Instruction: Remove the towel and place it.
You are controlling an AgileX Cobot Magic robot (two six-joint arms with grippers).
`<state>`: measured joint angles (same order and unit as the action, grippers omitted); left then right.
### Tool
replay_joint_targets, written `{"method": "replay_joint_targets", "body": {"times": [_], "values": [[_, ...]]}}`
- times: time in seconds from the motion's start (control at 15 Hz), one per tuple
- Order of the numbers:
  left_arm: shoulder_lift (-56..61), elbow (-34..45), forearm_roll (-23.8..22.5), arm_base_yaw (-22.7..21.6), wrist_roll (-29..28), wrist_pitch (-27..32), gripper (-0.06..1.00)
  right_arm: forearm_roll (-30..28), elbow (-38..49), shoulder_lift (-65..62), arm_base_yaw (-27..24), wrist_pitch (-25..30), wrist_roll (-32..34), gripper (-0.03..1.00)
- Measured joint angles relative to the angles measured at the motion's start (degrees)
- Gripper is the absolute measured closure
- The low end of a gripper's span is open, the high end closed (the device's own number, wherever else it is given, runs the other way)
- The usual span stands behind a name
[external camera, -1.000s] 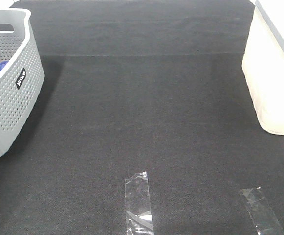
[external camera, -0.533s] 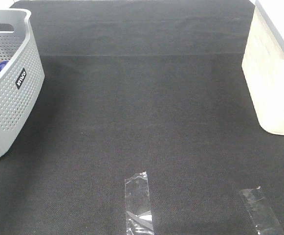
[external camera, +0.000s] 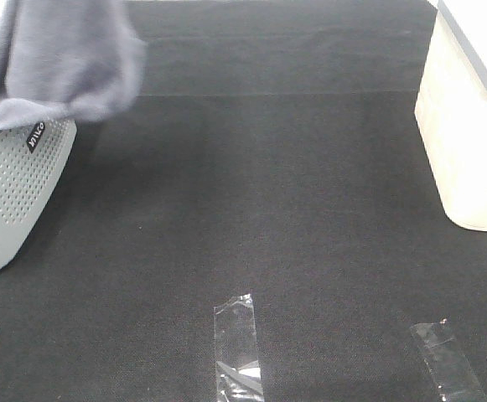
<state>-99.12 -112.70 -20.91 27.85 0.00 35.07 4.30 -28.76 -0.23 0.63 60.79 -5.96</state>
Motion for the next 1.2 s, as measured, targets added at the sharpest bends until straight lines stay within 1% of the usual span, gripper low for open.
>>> {"method": "replay_joint_targets", "body": {"times": [0.13,0.27,0.4,0.53,0.67,0.73,0.87,0.93,1.0,1.07,1.13,1.2], "values": [[0.00,0.00,2.29,5.50,2.06,1.95,0.94,0.63,0.00,0.97,0.00,0.00,0.00,0.20],[0.00,0.00,4.01,10.08,5.56,5.39,0.94,2.92,-0.11,5.61,0.00,-0.11,-1.15,0.20],[0.00,0.00,4.64,13.87,8.14,8.65,0.94,8.42,-0.63,11.92,0.46,-1.78,-5.61,0.20],[0.06,0.00,4.93,16.44,8.88,12.38,0.94,17.48,-0.63,19.42,1.38,-5.67,-13.81,0.20],[0.63,0.00,6.88,17.36,9.00,15.87,0.94,26.47,-0.63,27.85,1.38,-10.20,-24.41,0.20],[1.20,0.00,8.37,17.36,9.00,17.36,0.94,31.51,-0.63,32.66,1.38,-12.32,-32.14,0.20],[2.41,0.00,11.40,17.36,9.91,19.71,0.94,43.89,-0.63,41.42,1.38,-14.84,-48.36,0.20],[2.98,0.00,13.58,17.36,10.66,20.57,0.94,51.11,-0.63,46.12,1.38,-15.01,-56.26,0.20],[3.21,0.00,14.44,17.36,11.23,20.86,0.94,58.61,-0.63,50.71,1.38,-15.01,-65.20,0.20],[4.07,0.00,17.48,17.36,12.89,22.57,0.94,64.29,-0.63,54.37,1.38,-15.01,-72.59,0.20],[4.53,0.00,19.19,17.36,14.50,24.12,0.94,69.61,-0.63,58.67,1.38,-14.61,-79.47,0.20],[4.93,0.00,20.91,17.36,15.76,25.44,0.94,73.80,-0.69,62.34,1.38,-12.72,-84.28,0.20]]}}
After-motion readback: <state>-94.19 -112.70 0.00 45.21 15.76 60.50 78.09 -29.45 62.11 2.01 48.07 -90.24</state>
